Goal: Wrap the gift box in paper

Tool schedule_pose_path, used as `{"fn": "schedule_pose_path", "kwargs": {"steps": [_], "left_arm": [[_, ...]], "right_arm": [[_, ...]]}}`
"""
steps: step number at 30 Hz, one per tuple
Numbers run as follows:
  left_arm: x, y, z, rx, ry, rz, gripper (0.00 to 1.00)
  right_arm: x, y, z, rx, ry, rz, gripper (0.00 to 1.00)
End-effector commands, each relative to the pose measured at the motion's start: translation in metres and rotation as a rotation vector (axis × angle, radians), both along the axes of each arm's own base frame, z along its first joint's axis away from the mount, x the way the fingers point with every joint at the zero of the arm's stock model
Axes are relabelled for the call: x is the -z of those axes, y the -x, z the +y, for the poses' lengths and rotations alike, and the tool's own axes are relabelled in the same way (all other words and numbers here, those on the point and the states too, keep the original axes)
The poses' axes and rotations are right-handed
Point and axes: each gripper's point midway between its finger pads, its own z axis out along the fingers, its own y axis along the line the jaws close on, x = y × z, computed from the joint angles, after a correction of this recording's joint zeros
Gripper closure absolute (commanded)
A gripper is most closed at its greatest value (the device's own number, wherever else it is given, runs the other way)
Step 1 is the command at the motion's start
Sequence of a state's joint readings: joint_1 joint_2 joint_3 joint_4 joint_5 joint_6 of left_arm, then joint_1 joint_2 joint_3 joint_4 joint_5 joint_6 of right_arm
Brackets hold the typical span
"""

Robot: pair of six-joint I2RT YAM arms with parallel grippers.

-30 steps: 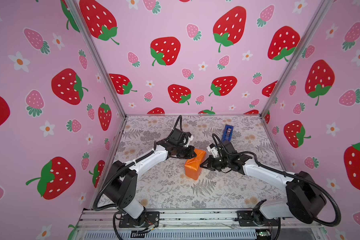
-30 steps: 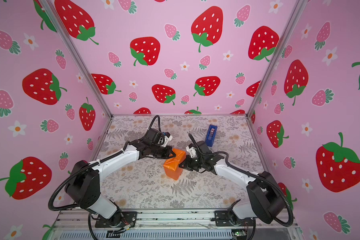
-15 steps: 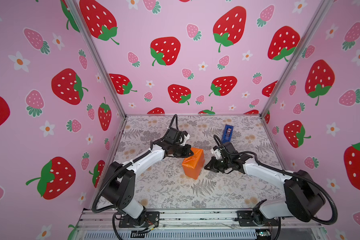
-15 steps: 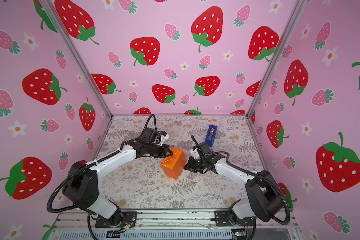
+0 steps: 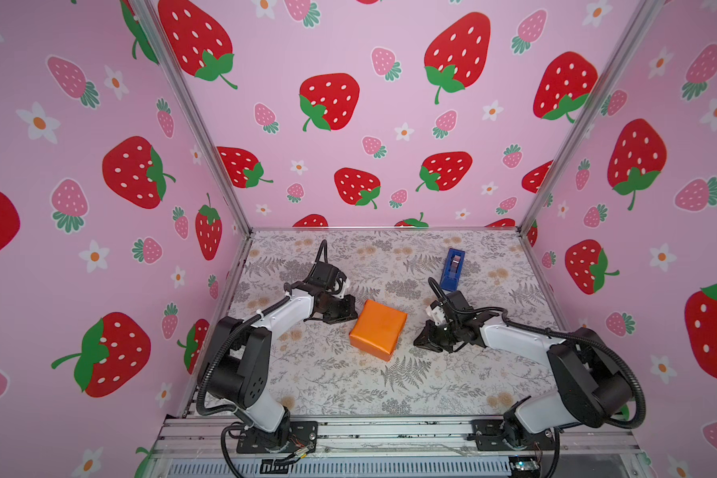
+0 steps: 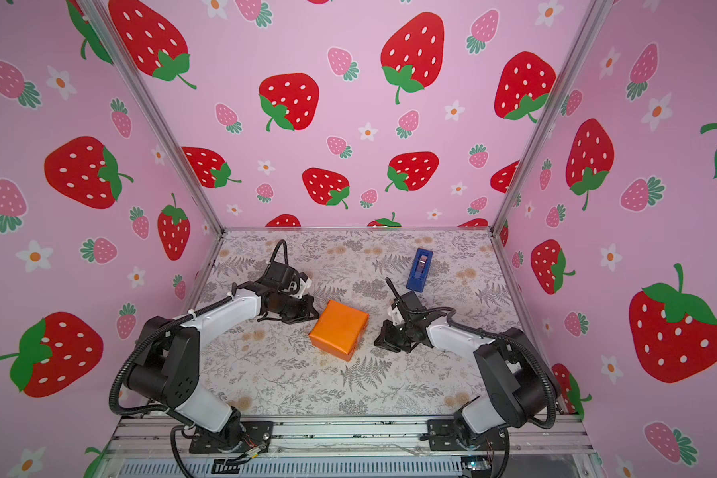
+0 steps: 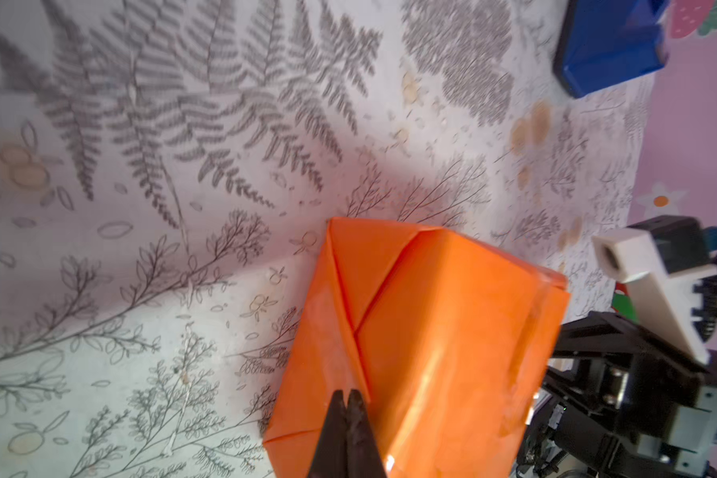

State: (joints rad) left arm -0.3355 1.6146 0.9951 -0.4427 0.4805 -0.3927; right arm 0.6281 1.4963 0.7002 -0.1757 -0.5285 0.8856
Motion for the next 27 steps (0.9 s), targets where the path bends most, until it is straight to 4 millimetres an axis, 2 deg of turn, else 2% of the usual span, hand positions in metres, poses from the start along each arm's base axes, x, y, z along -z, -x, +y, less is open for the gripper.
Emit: {"fn": "schedule_pose_path", "kwargs": {"steps": [1,7,13,18,22,27], "left_arm": [[0.005,0.013,0.002,0.006,0.003,0.04,1.0],[0.004,0.011,0.013,-0.04,0.019,0.025,1.0],[-0.003,0.016,0.0,-0.003,0.117,0.055,1.0],[-0.007,0.026,-0.007,-0.016,0.19,0.067,1.0],[-0.006,0.033,-0.014,-0.031,0.231,0.08,1.0],[-0.01,0.037,-0.021,-0.043,0.254,0.062,1.0]], "right_arm": [[-0.003,-0.005,0.003,-0.002,-0.017,-0.014,0.83],[-0.005,-0.007,0.013,-0.021,-0.055,-0.01,0.81],[-0.014,-0.014,0.035,-0.071,-0.143,-0.013,0.81],[-0.015,-0.034,0.047,-0.095,-0.133,-0.035,0.81],[-0.009,-0.048,0.044,-0.1,-0.084,-0.038,0.81],[-0.013,-0.056,0.03,-0.085,-0.077,-0.057,0.81]]}}
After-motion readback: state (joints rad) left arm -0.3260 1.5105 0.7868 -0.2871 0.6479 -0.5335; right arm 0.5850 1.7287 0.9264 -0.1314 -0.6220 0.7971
